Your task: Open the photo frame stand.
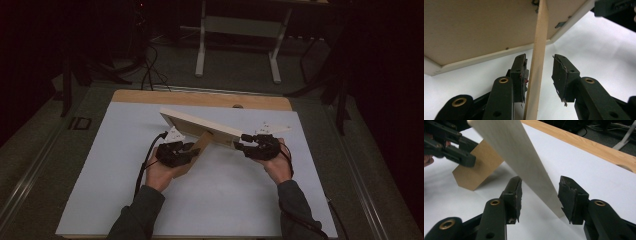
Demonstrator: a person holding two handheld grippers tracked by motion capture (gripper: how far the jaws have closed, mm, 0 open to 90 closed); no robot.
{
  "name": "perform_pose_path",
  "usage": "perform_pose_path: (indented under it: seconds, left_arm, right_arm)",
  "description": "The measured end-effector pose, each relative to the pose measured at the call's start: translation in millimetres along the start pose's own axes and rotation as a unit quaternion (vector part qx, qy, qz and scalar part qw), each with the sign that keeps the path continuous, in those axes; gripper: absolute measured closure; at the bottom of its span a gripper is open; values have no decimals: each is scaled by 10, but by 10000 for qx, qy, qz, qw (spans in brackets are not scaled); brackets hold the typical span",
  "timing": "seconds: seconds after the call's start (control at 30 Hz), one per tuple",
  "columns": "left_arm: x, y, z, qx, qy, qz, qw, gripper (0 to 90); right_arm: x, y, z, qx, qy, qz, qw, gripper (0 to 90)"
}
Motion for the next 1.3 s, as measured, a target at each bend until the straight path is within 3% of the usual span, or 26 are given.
perform_pose_path:
  seconds: [0.37,0.83,1.1,1.3]
  left_arm:
    - [71,122,-3,-101,33,214,9997,640]
    - [220,243,17,-258,301,365,9985,630]
    - [311,333,53,-435,595,340,9967,620]
    - [391,363,51,-439,771,373,9954,619]
  right_arm:
    - [-107,38,-198,48,-226,-26,9997,531]
    - [-203,65,-309,112,-317,-181,9993,561]
    - [-261,66,-353,133,-390,-273,9988,568]
    - [-318,49,-398,201,-489,-336,9980,581]
Point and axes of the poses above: each handheld gripper's, and its own axes: y roughly backward along the jaws, z roughly out of its top, x roughly to its left, the point moved 10 cm from there along -y, roughly forward along the jaws, and after that the axes turned 5 degrees about -y, right-handed, at the moved point
